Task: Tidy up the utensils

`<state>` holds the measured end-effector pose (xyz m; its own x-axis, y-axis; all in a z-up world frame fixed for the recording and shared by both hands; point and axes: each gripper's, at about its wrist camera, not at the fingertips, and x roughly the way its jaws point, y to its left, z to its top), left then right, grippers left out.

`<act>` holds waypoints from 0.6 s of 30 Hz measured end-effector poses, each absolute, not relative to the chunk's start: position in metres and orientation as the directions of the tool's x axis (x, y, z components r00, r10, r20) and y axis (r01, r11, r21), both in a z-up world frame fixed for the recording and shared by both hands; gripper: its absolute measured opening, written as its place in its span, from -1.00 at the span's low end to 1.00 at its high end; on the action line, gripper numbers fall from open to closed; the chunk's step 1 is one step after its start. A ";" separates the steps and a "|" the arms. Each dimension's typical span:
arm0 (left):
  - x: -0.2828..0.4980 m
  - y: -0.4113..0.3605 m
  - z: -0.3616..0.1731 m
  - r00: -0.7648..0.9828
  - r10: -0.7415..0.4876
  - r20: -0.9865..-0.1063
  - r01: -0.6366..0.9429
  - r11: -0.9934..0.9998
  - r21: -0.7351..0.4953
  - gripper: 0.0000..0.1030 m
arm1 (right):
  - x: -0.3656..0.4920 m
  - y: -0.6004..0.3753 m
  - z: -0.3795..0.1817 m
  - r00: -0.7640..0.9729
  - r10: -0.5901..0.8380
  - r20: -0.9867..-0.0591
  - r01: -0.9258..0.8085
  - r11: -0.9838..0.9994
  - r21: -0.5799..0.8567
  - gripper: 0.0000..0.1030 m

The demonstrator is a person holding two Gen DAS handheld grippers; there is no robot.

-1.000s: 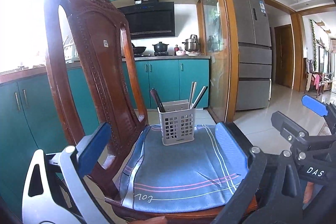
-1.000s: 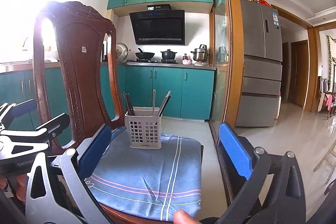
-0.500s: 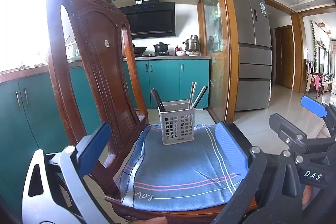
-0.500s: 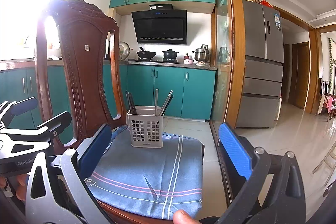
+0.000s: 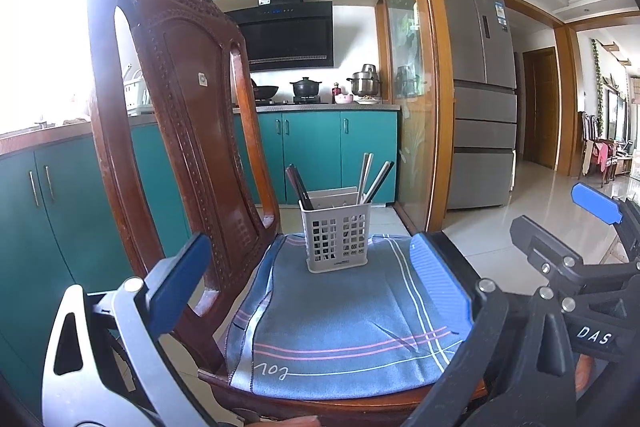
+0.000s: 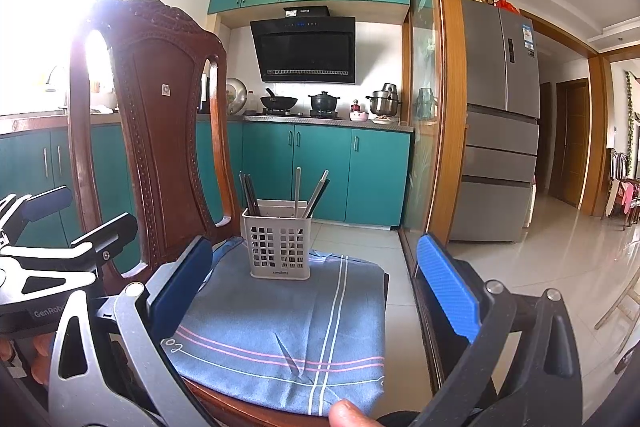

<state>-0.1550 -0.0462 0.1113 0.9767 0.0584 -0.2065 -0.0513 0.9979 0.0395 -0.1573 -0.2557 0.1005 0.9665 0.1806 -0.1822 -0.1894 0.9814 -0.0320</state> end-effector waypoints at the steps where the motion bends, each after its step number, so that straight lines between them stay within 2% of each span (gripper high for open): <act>1: -0.155 -0.046 0.111 0.977 0.059 -0.207 -0.052 0.998 0.038 0.93 | -0.157 -0.256 0.100 0.966 0.181 -0.183 -0.190 0.981 -0.032 0.94; 18: -0.153 -0.047 0.110 0.974 0.063 -0.220 -0.055 0.998 0.041 0.93 | -0.156 -0.258 0.099 0.964 0.185 -0.193 -0.196 0.980 -0.038 0.94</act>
